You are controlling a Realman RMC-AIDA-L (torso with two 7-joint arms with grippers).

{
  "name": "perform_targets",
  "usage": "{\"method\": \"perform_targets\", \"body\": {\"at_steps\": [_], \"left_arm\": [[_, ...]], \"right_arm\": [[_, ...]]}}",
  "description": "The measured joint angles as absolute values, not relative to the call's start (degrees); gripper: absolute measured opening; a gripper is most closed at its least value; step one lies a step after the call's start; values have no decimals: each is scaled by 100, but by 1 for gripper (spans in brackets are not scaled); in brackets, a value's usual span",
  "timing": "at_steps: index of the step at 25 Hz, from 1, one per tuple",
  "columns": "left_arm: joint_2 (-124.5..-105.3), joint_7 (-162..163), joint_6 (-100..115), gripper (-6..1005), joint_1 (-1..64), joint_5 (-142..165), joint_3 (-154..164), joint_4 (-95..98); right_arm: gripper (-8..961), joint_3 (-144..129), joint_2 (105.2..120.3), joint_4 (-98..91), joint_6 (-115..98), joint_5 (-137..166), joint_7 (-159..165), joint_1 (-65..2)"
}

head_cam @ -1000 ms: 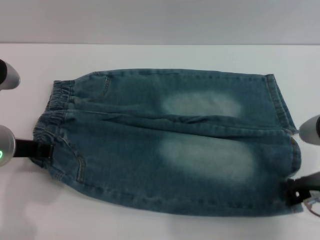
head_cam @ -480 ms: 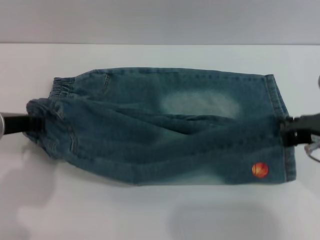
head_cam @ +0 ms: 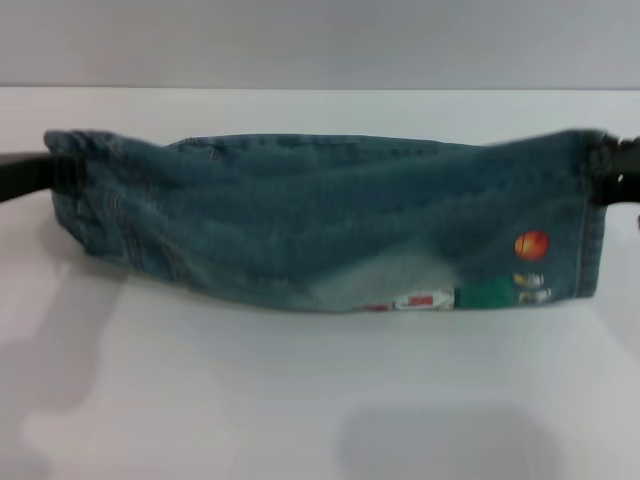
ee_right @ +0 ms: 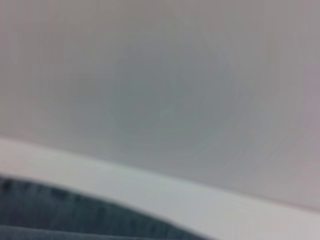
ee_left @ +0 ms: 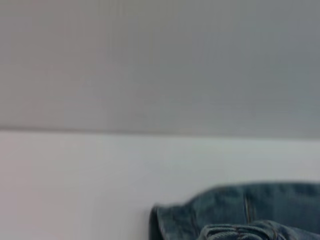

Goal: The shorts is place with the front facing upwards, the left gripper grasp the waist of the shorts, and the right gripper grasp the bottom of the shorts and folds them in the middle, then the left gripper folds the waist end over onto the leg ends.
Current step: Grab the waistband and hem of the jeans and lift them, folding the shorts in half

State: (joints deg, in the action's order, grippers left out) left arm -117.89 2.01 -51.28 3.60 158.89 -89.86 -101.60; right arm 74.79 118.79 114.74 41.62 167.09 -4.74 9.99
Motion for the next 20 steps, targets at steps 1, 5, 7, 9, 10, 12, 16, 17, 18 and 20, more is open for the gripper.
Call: {"method": "perform_targets", "body": {"at_steps": [1, 5, 7, 9, 10, 12, 16, 17, 18, 20], "left_arm": [[-11790, 202, -5018, 132, 360, 15873, -8985, -10160], [-11798, 204, -4584, 132, 385, 15814, -8958, -10107], [-11802, 208, -4379, 132, 405, 15756, -8948, -10051], [-11802, 208, -4379, 132, 405, 15756, -8948, -10051], [-11802, 213, -4112, 132, 433, 15648, -8946, -9940], [-11803, 213, -3840, 132, 478, 15544, -8928, -9793], [-11805, 198, -3558, 133, 636, 15472, -8881, -9527], [-11805, 198, -3558, 133, 636, 15472, -8881, -9527], [-11806, 192, -3520, 133, 689, 15472, -8876, -9455], [-11804, 188, -3446, 133, 826, 15471, -8854, -9281]], "right_arm": [[-1, 7495, 11877, 11432, 3958, 16709, -477, 1042], [0, 7581, 11875, 11244, 3446, 16709, -560, 1130], [0, 7601, 11879, 11184, 3261, 16709, -583, 1181], [7, 7605, 11883, 11131, 3085, 16709, -584, 1249], [11, 7608, 11885, 11089, 2955, 16709, -584, 1293], [18, 7626, 11886, 10998, 2757, 16709, -588, 1334], [33, 7730, 11885, 10755, 2466, 16709, -598, 1298], [37, 7752, 11885, 10703, 2410, 16709, -598, 1287], [40, 7772, 11888, 10639, 2335, 16709, -598, 1278], [48, 7798, 11893, 10509, 2159, 16708, -598, 1256]]}}
